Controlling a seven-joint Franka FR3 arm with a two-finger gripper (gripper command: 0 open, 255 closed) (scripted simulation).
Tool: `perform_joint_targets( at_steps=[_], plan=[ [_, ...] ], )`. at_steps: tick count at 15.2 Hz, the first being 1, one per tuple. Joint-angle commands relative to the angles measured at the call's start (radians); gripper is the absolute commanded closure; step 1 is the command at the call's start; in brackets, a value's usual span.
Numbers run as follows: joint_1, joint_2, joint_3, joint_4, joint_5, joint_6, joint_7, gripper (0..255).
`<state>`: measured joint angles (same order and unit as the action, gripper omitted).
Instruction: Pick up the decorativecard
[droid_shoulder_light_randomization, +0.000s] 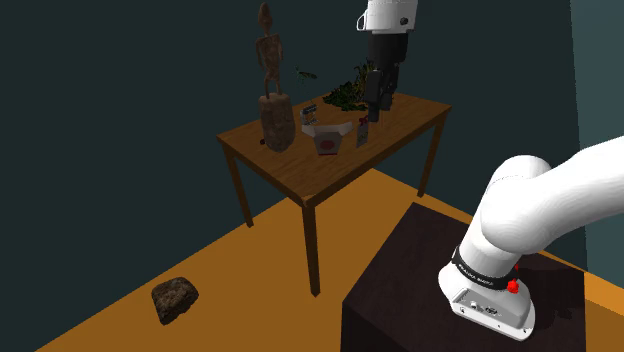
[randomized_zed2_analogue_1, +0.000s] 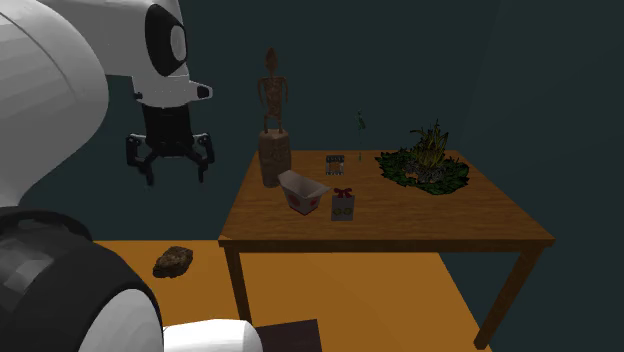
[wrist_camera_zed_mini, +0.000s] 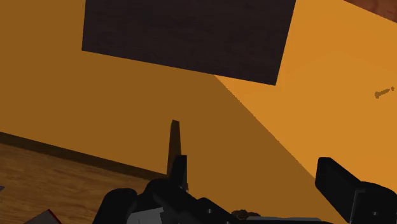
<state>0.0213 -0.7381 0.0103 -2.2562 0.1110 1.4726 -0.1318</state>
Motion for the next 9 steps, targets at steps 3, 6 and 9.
perform_joint_targets(
  at_steps=[3,6,9],
  plan=[
    [-0.014,0.003,-0.033,-0.037,-0.021,0.056,-0.038,0],
    [-0.035,0.017,-0.083,-0.084,-0.049,0.143,-0.093,0],
    [-0.056,0.045,-0.136,-0.119,-0.073,0.232,-0.148,0]
  ],
)
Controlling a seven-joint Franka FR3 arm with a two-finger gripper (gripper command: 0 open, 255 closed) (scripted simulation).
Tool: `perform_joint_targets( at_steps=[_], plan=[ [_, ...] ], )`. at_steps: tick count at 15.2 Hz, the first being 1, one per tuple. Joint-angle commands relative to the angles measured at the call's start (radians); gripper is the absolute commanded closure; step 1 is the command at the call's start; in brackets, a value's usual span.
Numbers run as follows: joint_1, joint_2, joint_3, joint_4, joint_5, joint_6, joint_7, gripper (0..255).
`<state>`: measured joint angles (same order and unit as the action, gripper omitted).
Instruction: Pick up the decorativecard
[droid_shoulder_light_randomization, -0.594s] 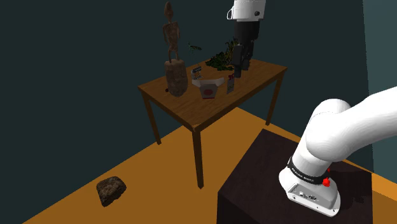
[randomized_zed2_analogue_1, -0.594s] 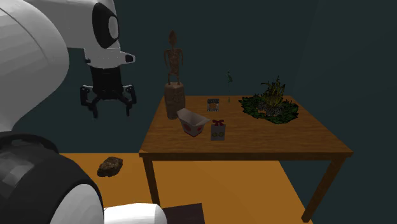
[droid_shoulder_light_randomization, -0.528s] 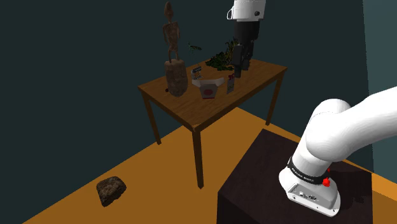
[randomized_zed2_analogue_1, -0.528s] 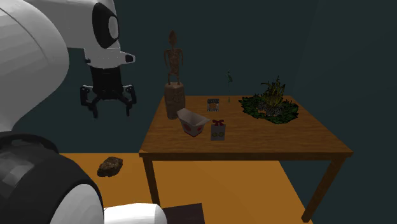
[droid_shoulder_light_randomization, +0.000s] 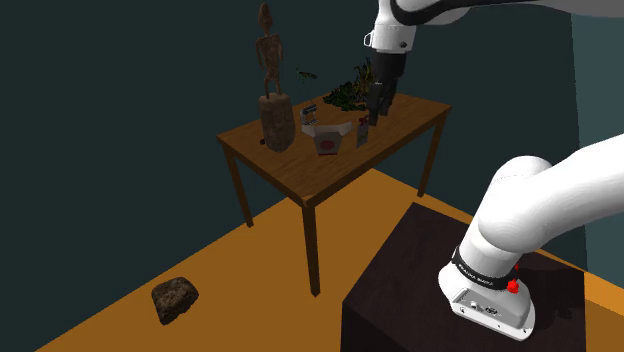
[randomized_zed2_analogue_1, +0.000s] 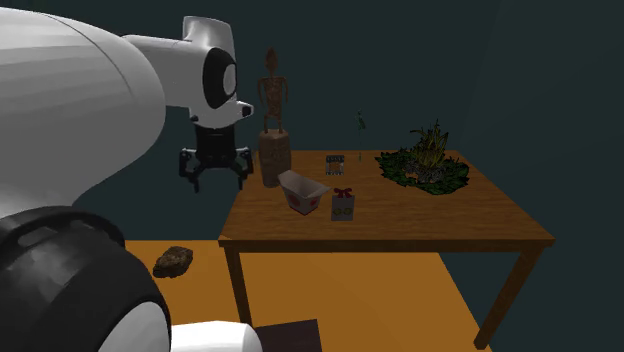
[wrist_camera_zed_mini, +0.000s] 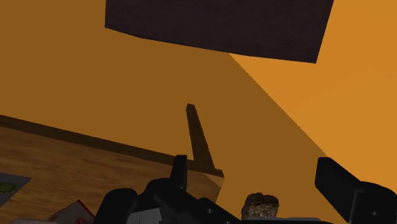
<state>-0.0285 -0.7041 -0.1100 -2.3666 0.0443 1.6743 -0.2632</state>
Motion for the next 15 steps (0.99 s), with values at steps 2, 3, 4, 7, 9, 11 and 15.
perform_joint_targets(
  at_steps=[2,3,4,7,9,11,15],
  plan=[
    [-0.018,0.036,-0.051,-0.026,-0.019,0.091,-0.054,0],
    [-0.024,0.051,-0.069,-0.033,-0.024,0.121,-0.072,0],
    [-0.029,0.068,-0.088,-0.038,-0.028,0.151,-0.091,0],
    [-0.042,0.125,-0.144,-0.045,-0.034,0.242,-0.15,0],
    [-0.047,0.17,-0.183,-0.043,-0.031,0.301,-0.191,0],
    [-0.049,0.219,-0.222,-0.036,-0.022,0.358,-0.235,0],
    [-0.044,0.332,-0.304,-0.004,0.021,0.464,-0.334,0]
  ],
)
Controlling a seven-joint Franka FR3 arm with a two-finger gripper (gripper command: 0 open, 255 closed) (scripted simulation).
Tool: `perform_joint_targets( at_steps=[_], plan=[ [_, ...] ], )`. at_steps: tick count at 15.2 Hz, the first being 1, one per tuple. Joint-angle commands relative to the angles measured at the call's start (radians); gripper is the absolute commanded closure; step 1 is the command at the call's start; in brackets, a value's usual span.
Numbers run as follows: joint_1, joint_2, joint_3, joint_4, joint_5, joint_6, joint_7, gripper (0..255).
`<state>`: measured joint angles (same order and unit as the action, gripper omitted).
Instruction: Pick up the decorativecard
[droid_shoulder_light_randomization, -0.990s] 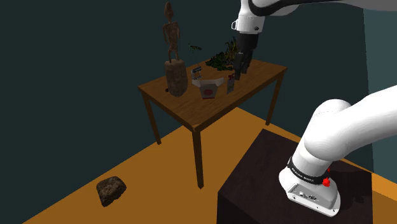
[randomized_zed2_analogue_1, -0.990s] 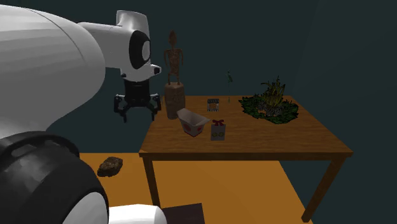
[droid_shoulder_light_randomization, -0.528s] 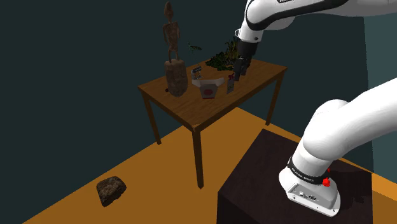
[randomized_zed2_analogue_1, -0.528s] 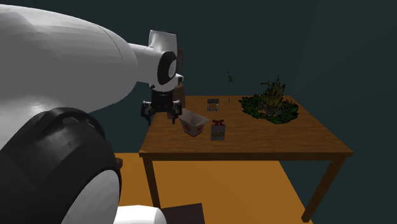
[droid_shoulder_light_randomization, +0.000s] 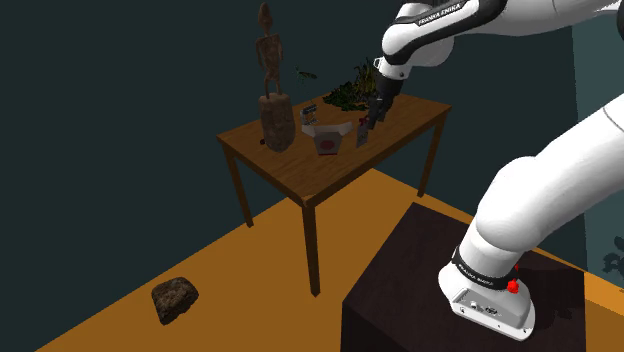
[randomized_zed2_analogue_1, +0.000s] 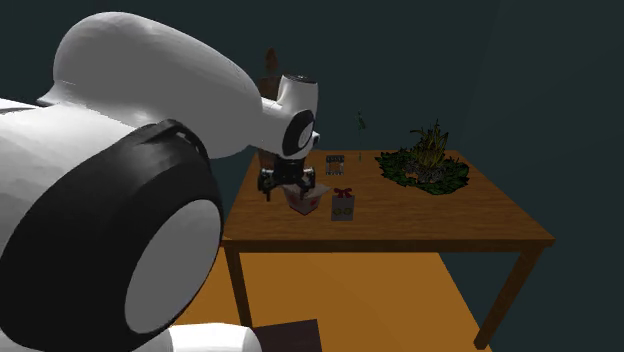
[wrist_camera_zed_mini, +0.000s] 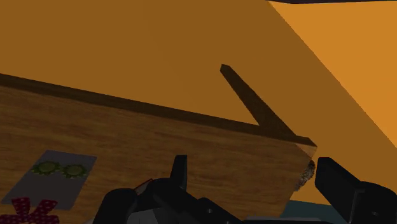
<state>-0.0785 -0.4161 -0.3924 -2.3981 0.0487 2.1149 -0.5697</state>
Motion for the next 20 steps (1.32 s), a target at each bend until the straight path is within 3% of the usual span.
perform_joint_targets(
  at_steps=[1,6,11,15,20],
  plan=[
    [0.01,0.075,-0.043,0.04,0.034,0.048,-0.055,0],
    [0.03,0.247,-0.145,0.121,0.166,0.145,-0.217,0],
    [0.023,0.449,-0.213,0.243,0.377,0.184,-0.416,0],
    [-0.036,0.619,-0.216,0.369,0.557,0.172,-0.563,0],
    [-0.152,0.82,-0.175,0.555,0.734,0.131,-0.687,0]
  ],
)
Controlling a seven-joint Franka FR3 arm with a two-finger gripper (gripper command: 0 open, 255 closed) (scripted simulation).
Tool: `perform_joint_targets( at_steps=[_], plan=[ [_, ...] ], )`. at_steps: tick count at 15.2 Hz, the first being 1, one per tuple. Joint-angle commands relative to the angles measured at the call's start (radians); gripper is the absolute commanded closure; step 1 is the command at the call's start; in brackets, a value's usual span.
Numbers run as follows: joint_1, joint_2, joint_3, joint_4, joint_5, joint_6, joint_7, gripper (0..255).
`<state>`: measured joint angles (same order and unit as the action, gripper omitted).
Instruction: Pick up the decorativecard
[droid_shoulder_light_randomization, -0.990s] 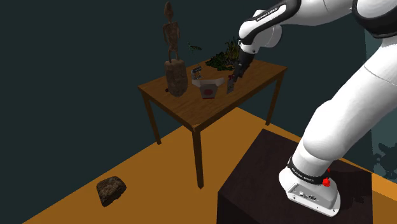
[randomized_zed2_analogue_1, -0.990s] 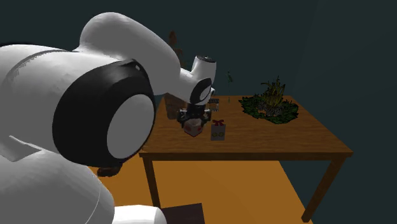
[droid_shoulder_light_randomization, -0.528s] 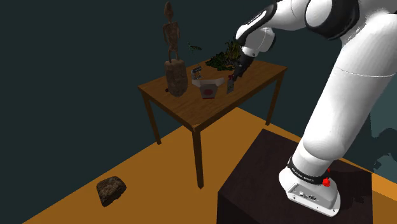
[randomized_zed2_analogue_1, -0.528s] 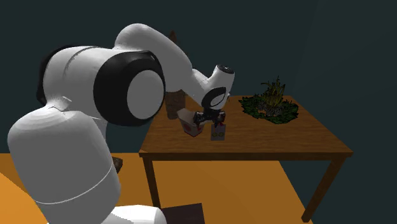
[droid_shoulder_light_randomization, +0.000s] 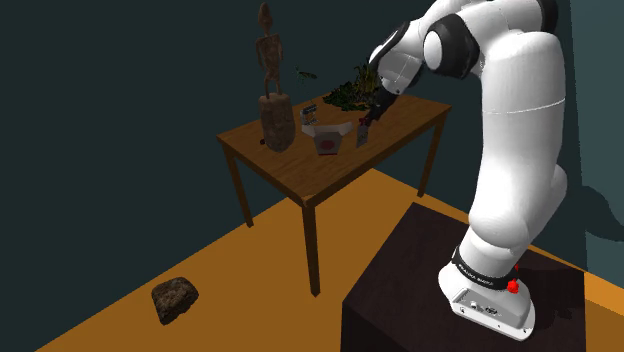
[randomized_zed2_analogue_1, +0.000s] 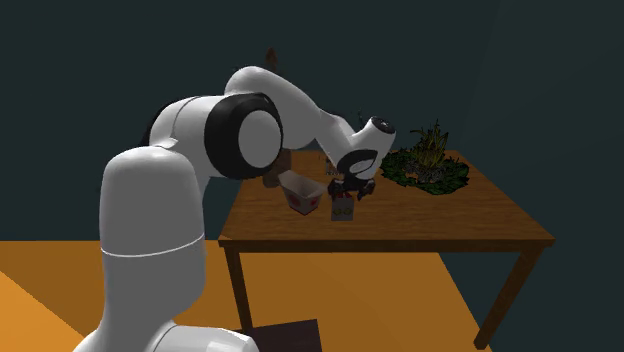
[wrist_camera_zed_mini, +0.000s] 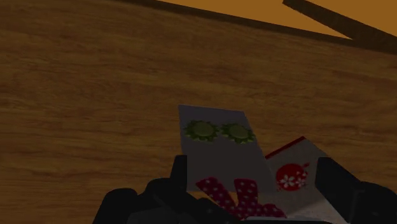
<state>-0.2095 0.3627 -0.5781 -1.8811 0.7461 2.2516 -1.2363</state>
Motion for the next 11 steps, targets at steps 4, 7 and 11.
perform_joint_targets(
  at_steps=[4,7,11],
  plan=[
    [-0.077,0.132,0.04,0.116,0.105,-0.01,-0.066,0],
    [-0.085,0.155,0.053,0.11,0.129,0.01,-0.089,0],
    [-0.093,0.175,0.064,0.107,0.149,0.027,-0.109,0]
  ],
)
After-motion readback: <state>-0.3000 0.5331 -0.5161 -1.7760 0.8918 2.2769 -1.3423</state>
